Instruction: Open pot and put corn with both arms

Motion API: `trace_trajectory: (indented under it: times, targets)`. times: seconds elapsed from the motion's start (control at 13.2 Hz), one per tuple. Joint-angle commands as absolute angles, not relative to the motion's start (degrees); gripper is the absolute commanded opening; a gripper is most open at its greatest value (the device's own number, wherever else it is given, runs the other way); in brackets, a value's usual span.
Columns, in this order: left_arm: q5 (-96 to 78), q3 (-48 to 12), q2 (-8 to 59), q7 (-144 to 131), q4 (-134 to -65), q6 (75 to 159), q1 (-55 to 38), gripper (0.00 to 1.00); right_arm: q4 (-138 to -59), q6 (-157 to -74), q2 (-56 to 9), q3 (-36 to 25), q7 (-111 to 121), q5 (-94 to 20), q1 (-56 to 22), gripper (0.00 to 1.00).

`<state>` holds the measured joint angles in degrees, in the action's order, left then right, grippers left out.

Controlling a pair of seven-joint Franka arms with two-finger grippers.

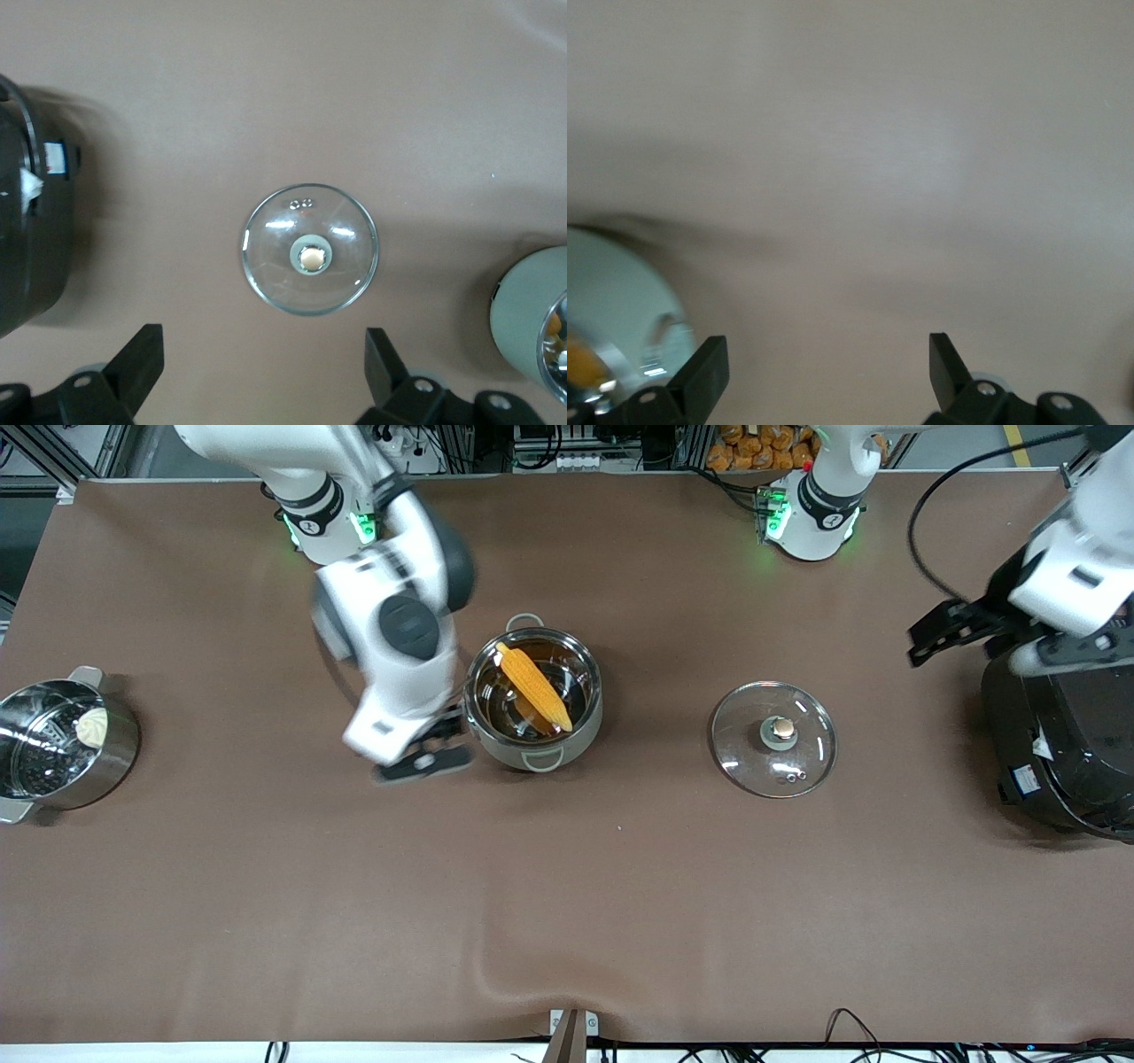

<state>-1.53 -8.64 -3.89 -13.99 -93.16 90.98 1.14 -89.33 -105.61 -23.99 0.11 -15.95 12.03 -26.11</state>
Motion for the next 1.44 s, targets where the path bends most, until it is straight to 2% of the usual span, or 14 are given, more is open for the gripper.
trace_trajectory:
  times: [0.0,0.23,0.45,0.83,0.98,1.36]
  targets:
    - [0.51,-9.84,-4.48,-13.62,-89.57,85.36,1.41,1.00,-89.47,-104.59,-22.42,1.41,-9.79,6.61,-17.79,1.00]
    - [2.20,-10.98,-7.12,-13.80,-90.26,84.11,1.41,1.00,-89.56,-101.19,-18.82,1.49,0.14,4.76,-8.99,1.00]
    - [2.11,-10.55,-5.81,-12.75,-90.26,85.59,2.55,1.00,-89.91,-95.55,-11.80,1.32,3.95,1.33,-1.60,1.00]
    - [2.99,-8.72,0.52,-12.92,-89.74,89.90,0.44,1.00,-91.66,-93.78,-3.71,1.14,3.96,1.32,0.00,1.00]
    - [2.99,-5.72,1.40,-12.74,-90.09,91.40,-2.36,1.00,-91.50,-91.77,-2.20,1.06,3.87,1.32,1.05,1.00]
    - [2.99,-6.06,3.34,-12.66,-90.09,92.02,-2.55,1.00,-89.57,-84.30,-0.09,1.75,3.34,1.23,3.77,1.00]
